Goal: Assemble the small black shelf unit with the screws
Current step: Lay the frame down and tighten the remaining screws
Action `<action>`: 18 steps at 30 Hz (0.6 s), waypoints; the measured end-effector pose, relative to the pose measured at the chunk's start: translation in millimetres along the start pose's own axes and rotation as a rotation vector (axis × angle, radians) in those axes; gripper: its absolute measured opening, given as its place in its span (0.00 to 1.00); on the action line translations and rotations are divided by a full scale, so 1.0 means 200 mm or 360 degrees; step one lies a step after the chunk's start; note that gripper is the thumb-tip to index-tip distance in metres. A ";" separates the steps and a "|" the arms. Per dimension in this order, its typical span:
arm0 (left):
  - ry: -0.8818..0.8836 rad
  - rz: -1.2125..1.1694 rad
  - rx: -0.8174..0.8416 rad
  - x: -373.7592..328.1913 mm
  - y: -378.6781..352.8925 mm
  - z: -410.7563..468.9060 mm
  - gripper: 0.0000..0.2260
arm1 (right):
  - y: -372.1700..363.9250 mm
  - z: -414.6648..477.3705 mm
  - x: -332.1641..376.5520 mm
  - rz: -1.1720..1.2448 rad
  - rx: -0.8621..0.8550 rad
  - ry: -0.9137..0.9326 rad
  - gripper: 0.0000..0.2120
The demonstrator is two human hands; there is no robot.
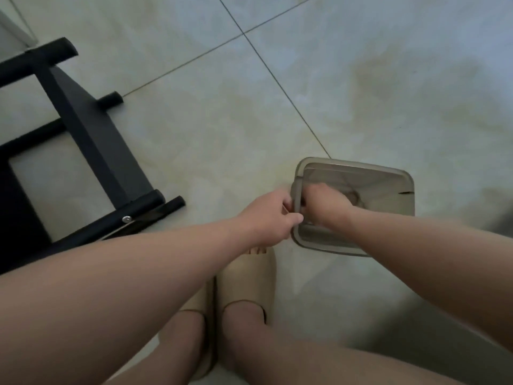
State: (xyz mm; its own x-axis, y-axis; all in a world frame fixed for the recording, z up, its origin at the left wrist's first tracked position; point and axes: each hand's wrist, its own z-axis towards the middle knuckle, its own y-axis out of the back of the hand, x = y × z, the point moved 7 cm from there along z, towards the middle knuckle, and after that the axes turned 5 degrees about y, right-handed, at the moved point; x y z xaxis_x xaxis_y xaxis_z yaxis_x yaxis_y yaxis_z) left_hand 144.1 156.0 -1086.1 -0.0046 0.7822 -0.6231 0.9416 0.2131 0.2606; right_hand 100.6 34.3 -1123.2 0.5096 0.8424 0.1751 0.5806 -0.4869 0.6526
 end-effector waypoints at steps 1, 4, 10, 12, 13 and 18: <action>-0.0014 -0.0044 0.0004 0.01 -0.01 0.00 0.09 | -0.01 0.01 -0.01 0.0002 -0.0016 0.0002 0.13; -0.0042 -0.0099 0.0017 0.02 -0.02 0.01 0.10 | -0.02 0.03 -0.03 -0.0024 -0.0078 0.0029 0.12; -0.0057 -0.0164 0.0070 0.04 -0.02 0.03 0.09 | -0.03 0.05 -0.06 -0.0059 -0.0149 -0.0015 0.10; -0.0057 -0.0172 0.0070 0.05 -0.01 0.04 0.08 | -0.03 0.05 -0.07 -0.0097 -0.0173 -0.0009 0.11; -0.0054 -0.0176 0.0069 0.06 -0.01 0.04 0.08 | -0.04 0.05 -0.07 -0.0114 -0.0182 -0.0007 0.12; -0.0050 -0.0170 0.0063 0.08 0.02 0.03 0.07 | -0.05 0.06 -0.06 -0.0136 -0.0187 -0.0022 0.14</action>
State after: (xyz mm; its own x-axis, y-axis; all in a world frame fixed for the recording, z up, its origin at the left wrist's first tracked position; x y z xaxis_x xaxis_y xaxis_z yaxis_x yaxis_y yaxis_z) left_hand 150.6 165.9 -1100.5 -0.0955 0.7373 -0.6688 0.9488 0.2706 0.1628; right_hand 96.1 25.5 -1140.0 0.4709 0.8758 0.1056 0.5441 -0.3826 0.7467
